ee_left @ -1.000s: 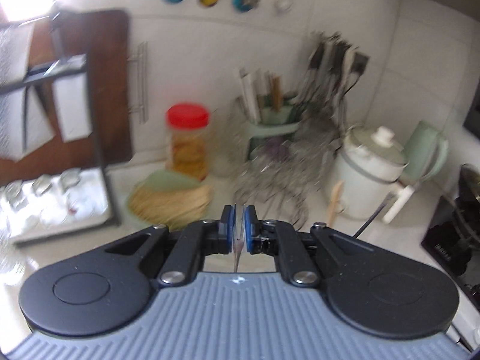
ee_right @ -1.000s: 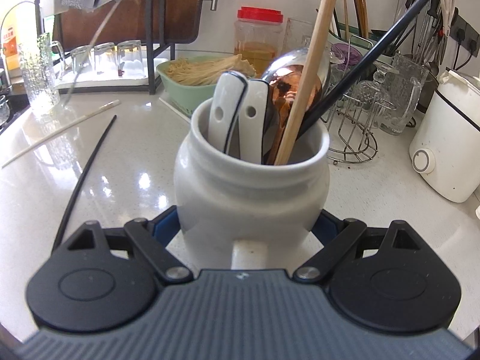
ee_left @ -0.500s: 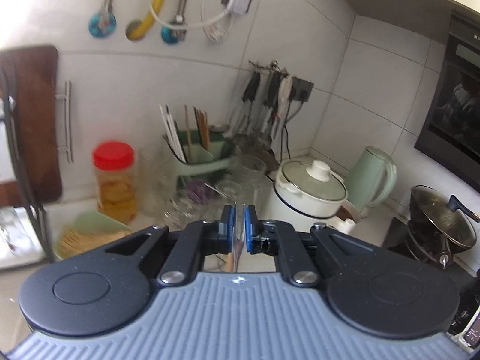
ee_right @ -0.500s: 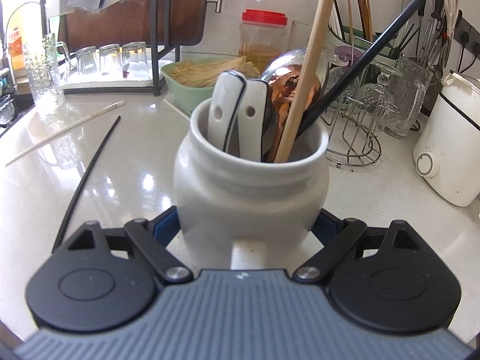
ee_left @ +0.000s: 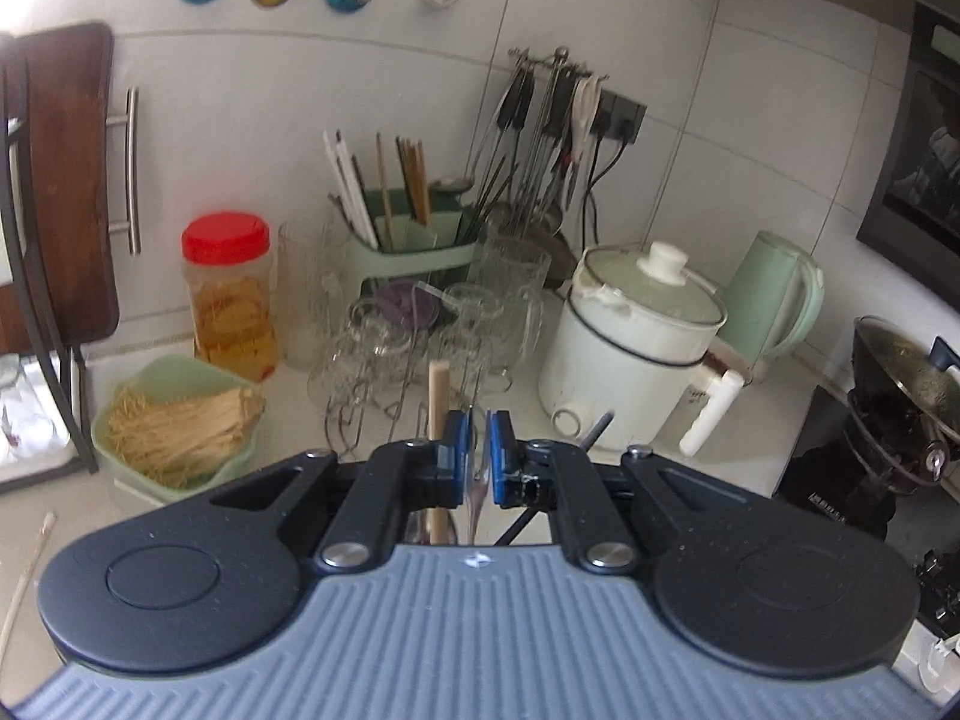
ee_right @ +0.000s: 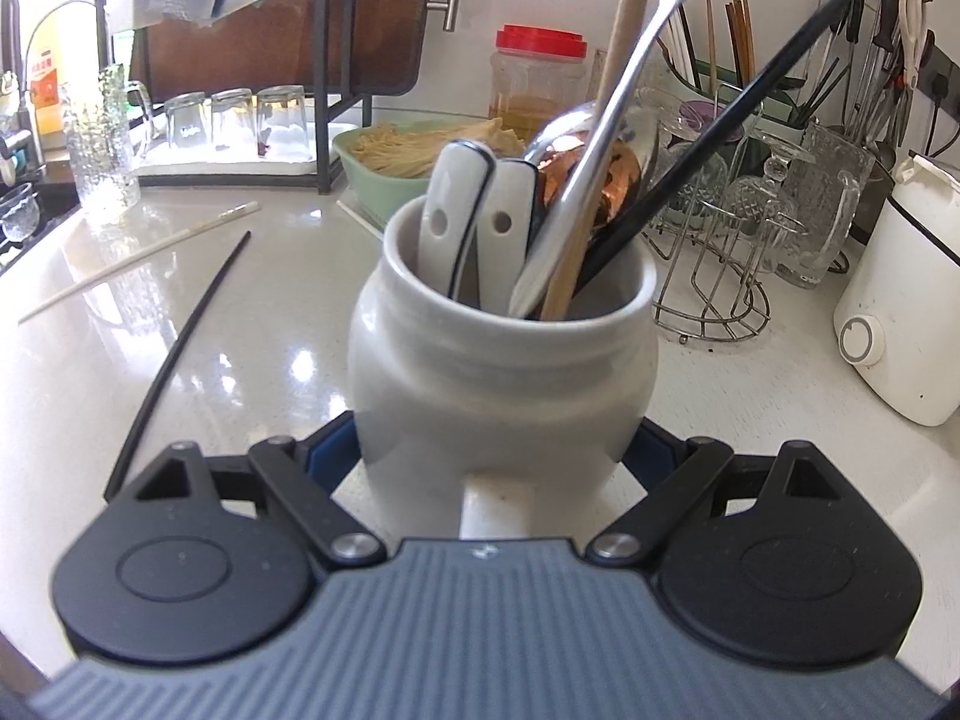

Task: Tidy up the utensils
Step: 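Lower the silver fork into the mug and open the left tool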

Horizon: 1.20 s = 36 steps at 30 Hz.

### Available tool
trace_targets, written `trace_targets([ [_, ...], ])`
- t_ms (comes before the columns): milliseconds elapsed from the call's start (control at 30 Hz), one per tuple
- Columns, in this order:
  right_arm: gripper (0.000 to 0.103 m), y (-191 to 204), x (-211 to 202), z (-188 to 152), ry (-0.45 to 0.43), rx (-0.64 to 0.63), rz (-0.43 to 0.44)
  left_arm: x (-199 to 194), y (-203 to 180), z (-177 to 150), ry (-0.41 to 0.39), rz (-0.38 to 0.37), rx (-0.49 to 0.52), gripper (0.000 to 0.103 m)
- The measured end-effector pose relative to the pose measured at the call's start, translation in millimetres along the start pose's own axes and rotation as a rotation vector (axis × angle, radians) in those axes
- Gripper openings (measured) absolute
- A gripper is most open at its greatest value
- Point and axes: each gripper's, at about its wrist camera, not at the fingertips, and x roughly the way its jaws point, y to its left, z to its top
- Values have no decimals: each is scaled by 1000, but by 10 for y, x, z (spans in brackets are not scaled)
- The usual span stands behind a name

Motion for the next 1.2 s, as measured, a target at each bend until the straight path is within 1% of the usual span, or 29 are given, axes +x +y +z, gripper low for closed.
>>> trace_targets([
  [300, 93, -12, -5, -11, -9, -10, 15, 44, 33, -163, 84, 30, -2, 9],
  [467, 93, -10, -8, -20, -12, -12, 17, 141, 90, -264, 184, 41, -29, 9],
  [633, 92, -3, -7, -18, -13, -11, 15, 232, 123, -385, 285, 57, -23, 9],
  [733, 93, -5, -4, -7, -7, -6, 15, 216, 148, -424, 298, 52, -39, 9],
  [900, 92, -15, 0, 4, -3, -6, 17, 181, 136, -413, 303, 71, -24, 11],
  [933, 93, -18, 1, 10, -1, -7, 18, 170, 125, -400, 305, 74, -20, 13],
  [1000, 92, -27, -2, 23, 2, -4, 24, 140, 104, -369, 307, 68, -13, 23],
  [1033, 92, -34, -5, 26, 3, -2, 28, 116, 93, -345, 305, 62, -12, 26],
  [1067, 92, -50, -7, 31, 5, 3, 33, 82, 79, -322, 298, 59, -10, 33],
  [1100, 92, -64, -10, 38, 8, 9, 39, 42, 62, -295, 287, 67, -4, 46],
  [1167, 90, -105, -21, 52, 8, 39, 53, -59, 27, -239, 259, 78, 9, 56],
  [1200, 90, -127, -23, 58, 9, 55, 61, -107, 21, -209, 250, 77, 9, 58],
])
